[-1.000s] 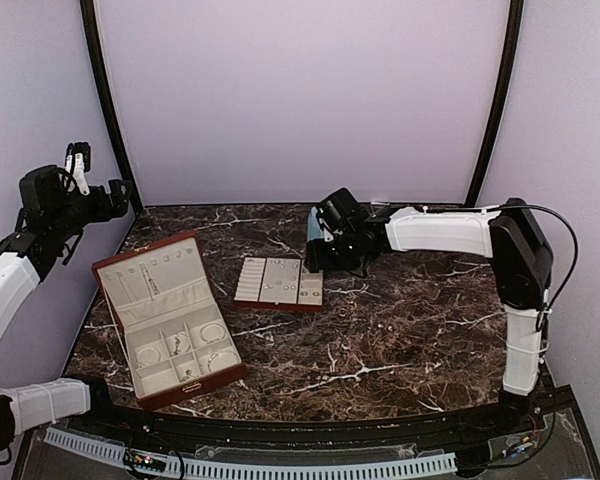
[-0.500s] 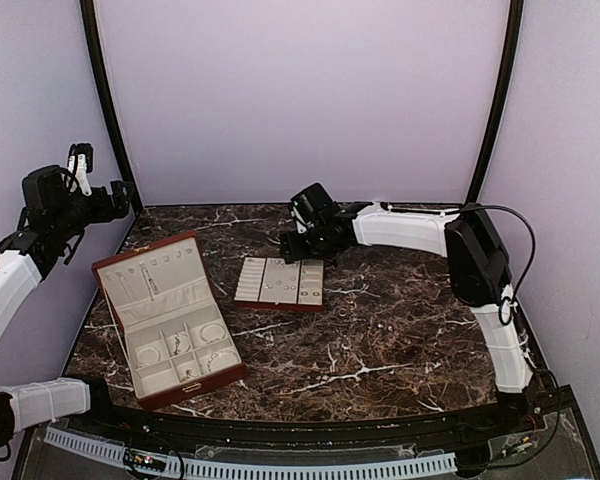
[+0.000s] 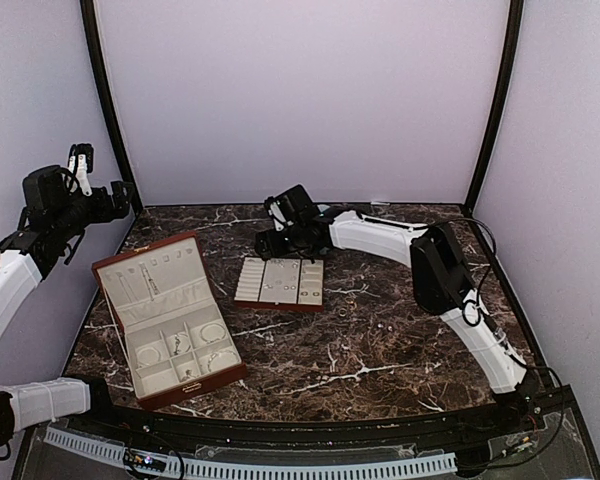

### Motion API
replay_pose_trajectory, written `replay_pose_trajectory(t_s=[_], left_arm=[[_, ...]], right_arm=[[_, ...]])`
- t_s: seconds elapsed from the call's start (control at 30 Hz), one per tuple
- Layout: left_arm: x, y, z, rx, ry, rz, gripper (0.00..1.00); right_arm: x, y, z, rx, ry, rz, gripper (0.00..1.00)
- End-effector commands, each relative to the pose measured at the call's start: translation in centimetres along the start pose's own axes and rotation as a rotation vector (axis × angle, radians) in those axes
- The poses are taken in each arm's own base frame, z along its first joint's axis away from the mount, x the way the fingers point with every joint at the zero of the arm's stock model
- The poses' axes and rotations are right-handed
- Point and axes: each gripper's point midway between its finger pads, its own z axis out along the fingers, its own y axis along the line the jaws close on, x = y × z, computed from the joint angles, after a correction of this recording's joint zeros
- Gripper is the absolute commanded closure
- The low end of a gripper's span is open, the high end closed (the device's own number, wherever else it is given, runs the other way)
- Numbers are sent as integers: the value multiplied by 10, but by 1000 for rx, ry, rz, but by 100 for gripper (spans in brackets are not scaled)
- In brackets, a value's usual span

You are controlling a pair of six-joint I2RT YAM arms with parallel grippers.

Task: Organize the mixed jewelry
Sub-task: Move to the center of the board in the compartment layer.

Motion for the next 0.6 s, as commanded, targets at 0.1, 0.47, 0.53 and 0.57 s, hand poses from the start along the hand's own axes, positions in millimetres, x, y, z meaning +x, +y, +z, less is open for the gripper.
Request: replay_pose_trajectory(t_s=[0.1, 0.47, 0.53, 0.57], left_arm=[[-1, -3, -1, 14, -10, 10, 1], [-4, -5, -3, 24, -18, 5, 1], [-4, -5, -4, 25, -19, 5, 1], [-5, -5, -4, 25, -22, 5, 1]], right_arm=[[-13, 25, 7, -124, -40, -54, 9], [8, 24, 16, -163, 27, -75, 9], [11, 24, 16, -166, 37, -80, 9], [12, 24, 16, -168, 42, -82, 9]])
